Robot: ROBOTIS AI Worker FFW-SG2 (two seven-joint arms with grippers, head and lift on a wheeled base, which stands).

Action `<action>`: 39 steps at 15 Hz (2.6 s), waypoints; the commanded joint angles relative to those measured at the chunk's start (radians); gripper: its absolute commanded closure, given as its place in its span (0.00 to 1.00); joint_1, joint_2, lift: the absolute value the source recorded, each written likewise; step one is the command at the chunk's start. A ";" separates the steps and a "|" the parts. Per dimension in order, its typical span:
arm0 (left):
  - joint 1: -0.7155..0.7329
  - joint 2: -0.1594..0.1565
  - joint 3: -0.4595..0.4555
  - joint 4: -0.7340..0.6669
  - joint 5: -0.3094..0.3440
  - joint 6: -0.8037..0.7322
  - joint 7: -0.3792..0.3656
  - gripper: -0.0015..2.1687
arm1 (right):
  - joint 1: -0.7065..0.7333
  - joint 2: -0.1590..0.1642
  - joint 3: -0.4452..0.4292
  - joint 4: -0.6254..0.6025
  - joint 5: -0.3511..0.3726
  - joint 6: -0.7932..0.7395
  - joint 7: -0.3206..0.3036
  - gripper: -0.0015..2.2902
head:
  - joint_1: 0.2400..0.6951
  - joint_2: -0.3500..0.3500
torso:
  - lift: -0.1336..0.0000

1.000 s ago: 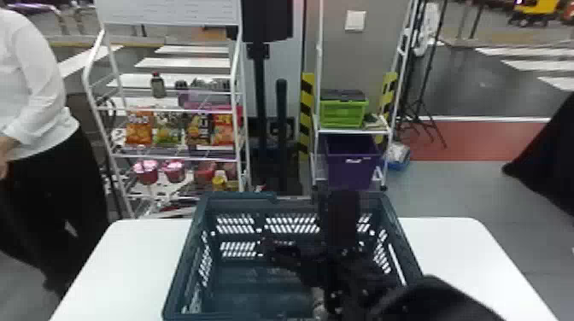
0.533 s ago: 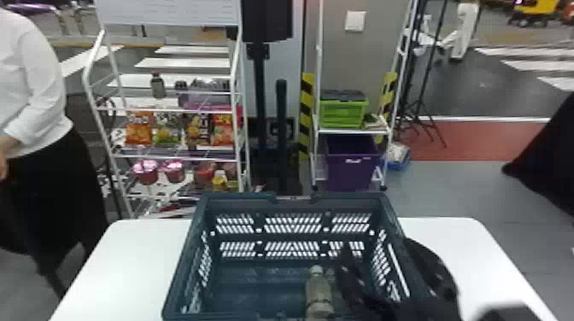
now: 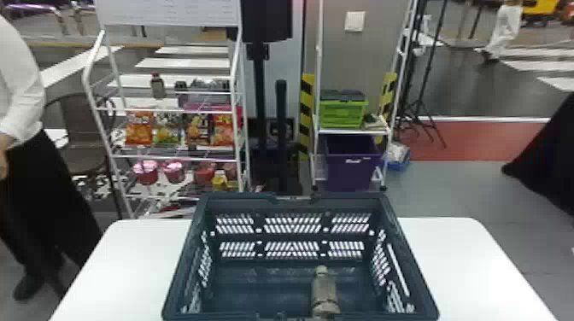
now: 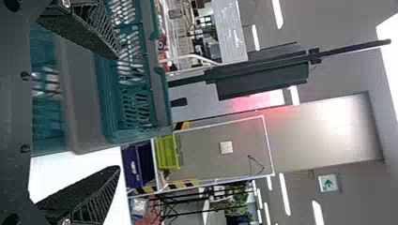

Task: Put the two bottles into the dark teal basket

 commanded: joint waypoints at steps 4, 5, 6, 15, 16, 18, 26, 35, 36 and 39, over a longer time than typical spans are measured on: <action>0.022 0.003 0.128 -0.202 0.004 0.200 -0.016 0.98 | 0.087 0.063 -0.050 0.097 -0.005 -0.145 0.085 0.03 | 0.57 0.50 | 1.00; 0.020 0.005 0.167 -0.267 -0.002 0.262 -0.013 0.98 | 0.102 0.073 -0.062 0.118 -0.008 -0.191 0.107 0.03 | 0.57 0.50 | 1.00; 0.013 0.005 0.191 -0.317 -0.005 0.320 -0.010 0.98 | 0.114 0.083 -0.080 0.133 -0.016 -0.225 0.125 0.03 | 0.57 0.50 | 1.00; -0.530 -0.002 0.072 -0.478 -0.025 1.053 -0.195 0.98 | 0.191 0.111 -0.180 0.164 -0.059 -0.338 0.259 0.03 | 0.57 0.50 | 1.00; -0.645 0.025 0.019 -0.446 -0.022 1.216 -0.228 0.98 | 0.190 0.111 -0.185 0.164 -0.059 -0.323 0.259 0.03 | 0.57 0.50 | 1.00; -0.852 0.023 -0.102 -0.339 -0.042 1.354 -0.290 0.98 | 0.190 0.111 -0.192 0.172 -0.060 -0.314 0.259 0.03 | 0.57 0.50 | 1.00; -1.303 -0.121 -0.363 0.111 -0.212 1.830 -0.709 0.98 | 0.196 0.111 -0.222 0.265 -0.088 -0.409 0.295 0.04 | 0.57 0.50 | 1.00; -1.419 -0.206 -0.485 0.387 -0.353 1.876 -0.878 0.22 | 0.200 0.111 -0.222 0.281 -0.106 -0.433 0.308 0.04 | 0.57 0.50 | 1.00; -1.415 -0.201 -0.485 0.373 -0.350 1.876 -0.873 0.00 | 0.200 0.111 -0.222 0.281 -0.106 -0.436 0.311 0.04 | 0.57 0.50 | 1.00; -1.383 -0.173 -0.448 0.241 -0.327 1.879 -0.783 0.00 | 0.202 0.111 -0.222 0.270 -0.106 -0.440 0.314 0.04 | 0.57 0.50 | 1.00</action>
